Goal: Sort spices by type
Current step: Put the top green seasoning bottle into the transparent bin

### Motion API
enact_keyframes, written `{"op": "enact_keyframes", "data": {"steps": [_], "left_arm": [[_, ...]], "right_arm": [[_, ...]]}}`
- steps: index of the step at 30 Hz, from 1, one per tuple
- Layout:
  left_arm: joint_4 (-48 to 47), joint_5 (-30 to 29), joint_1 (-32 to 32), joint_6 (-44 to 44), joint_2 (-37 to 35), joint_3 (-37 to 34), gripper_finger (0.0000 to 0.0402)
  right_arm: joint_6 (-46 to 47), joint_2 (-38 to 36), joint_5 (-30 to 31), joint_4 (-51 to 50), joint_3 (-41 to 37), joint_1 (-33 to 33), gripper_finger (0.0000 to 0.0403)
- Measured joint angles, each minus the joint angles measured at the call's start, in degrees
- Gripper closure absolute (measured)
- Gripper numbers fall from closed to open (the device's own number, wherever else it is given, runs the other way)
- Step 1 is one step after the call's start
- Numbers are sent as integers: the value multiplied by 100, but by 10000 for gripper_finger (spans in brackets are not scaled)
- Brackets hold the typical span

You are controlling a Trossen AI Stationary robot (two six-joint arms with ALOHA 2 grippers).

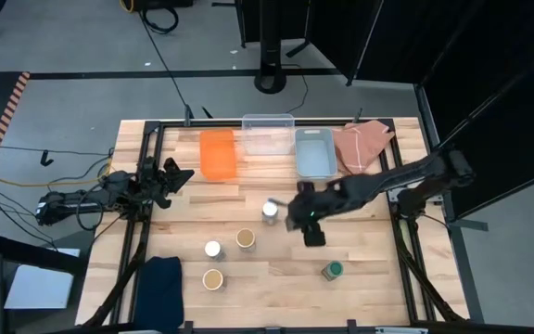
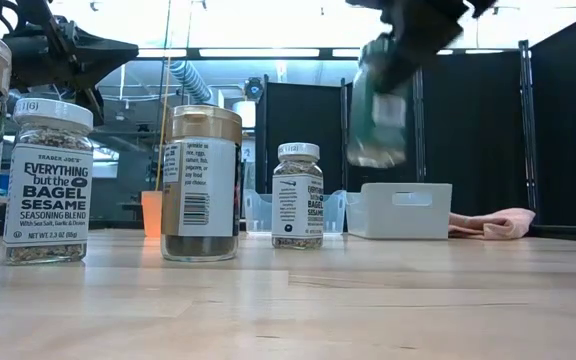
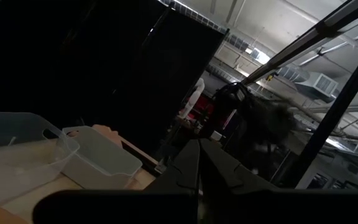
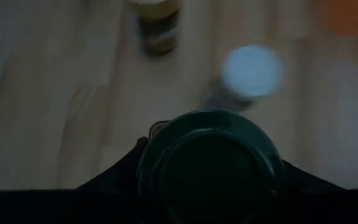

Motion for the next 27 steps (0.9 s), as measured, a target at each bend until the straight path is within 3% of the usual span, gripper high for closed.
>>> {"op": "enact_keyframes", "data": {"steps": [6,12,19,27], "left_arm": [[-13,-22,0,2,0,1,386],[-13,-24,0,2,0,1,386],[-31,-28,0,7,0,2,386],[-110,-32,0,7,0,2,386]], "right_arm": [[-26,-680,284,-135,2,-703,198],[-58,-855,364,141,7,-1578,198],[-283,-477,267,543,114,-2355,198],[-469,462,292,528,1089,-2929,198]]}}
